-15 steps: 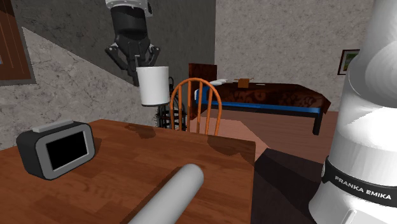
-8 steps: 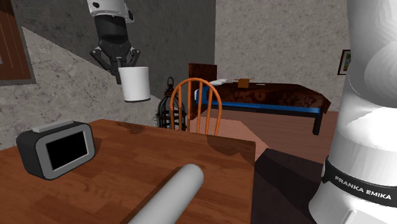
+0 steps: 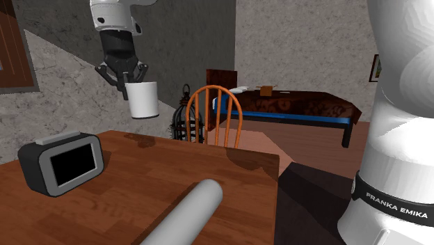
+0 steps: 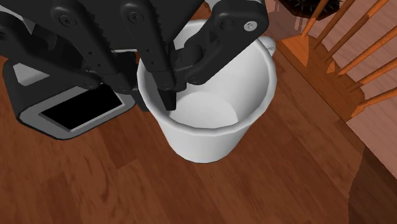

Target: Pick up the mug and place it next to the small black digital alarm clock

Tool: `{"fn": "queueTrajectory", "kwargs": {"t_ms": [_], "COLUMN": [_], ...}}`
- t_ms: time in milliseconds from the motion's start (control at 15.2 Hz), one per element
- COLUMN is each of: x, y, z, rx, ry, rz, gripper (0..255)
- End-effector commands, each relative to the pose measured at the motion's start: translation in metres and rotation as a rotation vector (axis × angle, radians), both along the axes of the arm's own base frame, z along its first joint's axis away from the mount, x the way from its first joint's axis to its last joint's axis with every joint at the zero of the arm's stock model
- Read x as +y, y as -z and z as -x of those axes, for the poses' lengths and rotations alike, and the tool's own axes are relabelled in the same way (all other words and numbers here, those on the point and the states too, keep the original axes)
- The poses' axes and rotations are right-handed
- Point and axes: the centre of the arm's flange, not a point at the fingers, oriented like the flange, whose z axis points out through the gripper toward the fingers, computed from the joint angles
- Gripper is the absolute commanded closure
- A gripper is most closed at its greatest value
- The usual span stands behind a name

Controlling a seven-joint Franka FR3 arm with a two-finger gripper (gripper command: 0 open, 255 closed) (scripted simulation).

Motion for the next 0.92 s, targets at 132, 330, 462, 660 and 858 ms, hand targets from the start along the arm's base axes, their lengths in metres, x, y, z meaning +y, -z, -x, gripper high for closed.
{"fn": "queueTrajectory", "kwargs": {"t_ms": [132, 330, 462, 660, 858], "x": [0.0, 0.0, 0.0, 0.0, 0.0], "y": [0.021, 0.037, 0.048, 0.063, 0.079], "z": [-0.001, -0.001, -0.001, -0.001, -0.001], "rx": [-0.001, -0.001, -0.001, -0.001, -0.001], "ry": [0.0, 0.0, 0.0, 0.0, 0.0], "rz": [0.0, 0.0, 0.0, 0.0, 0.0], "gripper": [255, 255, 255, 255, 255]}}
